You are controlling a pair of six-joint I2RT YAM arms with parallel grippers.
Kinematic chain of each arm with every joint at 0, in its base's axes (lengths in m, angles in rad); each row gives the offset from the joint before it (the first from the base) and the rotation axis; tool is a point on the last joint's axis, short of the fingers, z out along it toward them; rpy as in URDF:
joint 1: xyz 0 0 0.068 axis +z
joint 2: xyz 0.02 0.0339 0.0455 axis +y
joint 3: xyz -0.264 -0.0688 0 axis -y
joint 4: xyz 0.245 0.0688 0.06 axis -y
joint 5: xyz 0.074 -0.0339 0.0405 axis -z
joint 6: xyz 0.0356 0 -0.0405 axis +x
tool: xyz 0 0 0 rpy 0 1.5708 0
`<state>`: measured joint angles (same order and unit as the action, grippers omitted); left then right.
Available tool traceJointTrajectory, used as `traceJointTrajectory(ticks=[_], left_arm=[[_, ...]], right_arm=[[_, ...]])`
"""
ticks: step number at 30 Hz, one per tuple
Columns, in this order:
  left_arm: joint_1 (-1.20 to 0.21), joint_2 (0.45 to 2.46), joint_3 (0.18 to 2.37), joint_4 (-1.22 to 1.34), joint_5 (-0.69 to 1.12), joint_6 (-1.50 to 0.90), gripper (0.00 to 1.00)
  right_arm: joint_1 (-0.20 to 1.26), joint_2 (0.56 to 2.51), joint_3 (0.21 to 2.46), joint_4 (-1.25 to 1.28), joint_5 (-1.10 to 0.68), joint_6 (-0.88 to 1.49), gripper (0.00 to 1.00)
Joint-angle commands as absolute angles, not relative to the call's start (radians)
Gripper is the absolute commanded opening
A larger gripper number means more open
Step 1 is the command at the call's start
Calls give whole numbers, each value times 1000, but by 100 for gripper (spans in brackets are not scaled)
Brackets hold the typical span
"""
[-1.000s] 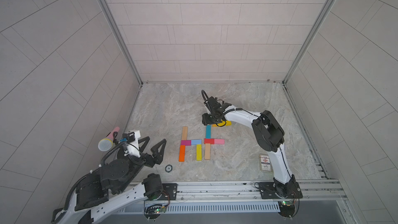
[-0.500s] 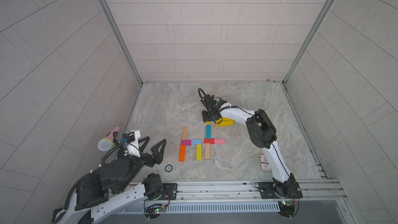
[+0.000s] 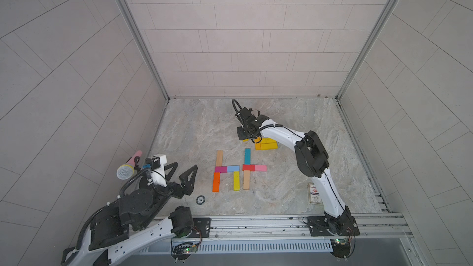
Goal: Assemble the letter h with building blocks
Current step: Pick up the building block from the center of the board, then assemble the building block at the center of the board.
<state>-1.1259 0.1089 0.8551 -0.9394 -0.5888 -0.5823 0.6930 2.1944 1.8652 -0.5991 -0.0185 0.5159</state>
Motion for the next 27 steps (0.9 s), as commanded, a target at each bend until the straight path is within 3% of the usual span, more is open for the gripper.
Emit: traceJointTrajectory(ticks=[1,7,13,18,27], left_arm=[[-1129,91,870,-933,-588,-566,100],[-1129,77,864,-919,-565,-564,100],[-1129,80,861,-907,-541,-563,100],[-1128,78,857,-902,-528,-569,100],[-1128,61,861,-914,-527,-586,100]], right_arm=[[721,1934,1721,-588,5,530,12],[822,1541,1179,-498,57,667,13],[1015,1275,807,-462,162,877,13],[1139,1253,691,-442,203,1022,13],[1172,1402,705,-363,211,1170,12]])
